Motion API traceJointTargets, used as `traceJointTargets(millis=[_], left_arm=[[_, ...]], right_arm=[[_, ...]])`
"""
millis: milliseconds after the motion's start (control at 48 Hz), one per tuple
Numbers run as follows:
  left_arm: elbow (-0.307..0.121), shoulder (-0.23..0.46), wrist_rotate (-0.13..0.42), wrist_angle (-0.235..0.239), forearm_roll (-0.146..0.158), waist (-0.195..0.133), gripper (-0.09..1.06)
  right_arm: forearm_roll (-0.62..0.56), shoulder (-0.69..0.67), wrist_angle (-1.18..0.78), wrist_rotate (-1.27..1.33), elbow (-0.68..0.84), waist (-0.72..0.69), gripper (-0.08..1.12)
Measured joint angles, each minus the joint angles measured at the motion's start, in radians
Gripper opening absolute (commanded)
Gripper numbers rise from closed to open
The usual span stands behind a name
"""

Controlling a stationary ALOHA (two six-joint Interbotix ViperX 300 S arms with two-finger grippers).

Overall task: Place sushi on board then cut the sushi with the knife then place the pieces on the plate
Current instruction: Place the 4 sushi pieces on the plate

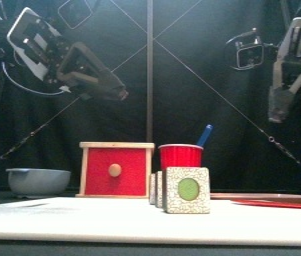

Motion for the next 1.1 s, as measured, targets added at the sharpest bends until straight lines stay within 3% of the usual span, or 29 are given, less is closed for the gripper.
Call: traceJointTargets(millis=[125,417,625,1104], left_arm=[[0.02,0.002,-0.002,0.0,-0.026,0.0,0.63],[0.049,0.006,-0.002,0.0,-0.032,0.002,0.63],[0.058,0.015,0.003,0.009,-0.034,0.005,0.63],[0.1,0.018,0.003,0.021,-0.031,0.017,0.63]], right_arm=[[-0.104,0.126,-0.015,-0.003,-0.084,-0.002,0.72],[-0.262,0.373,-0.02,-0.011,-0.27,-0.009,0.82],[-0.299,0.491,-0.015,-0.014,-0.36,-0.038,0.84],[-0.313,0.62,0.026,-0.017,-0.48,-0.051,0.84]])
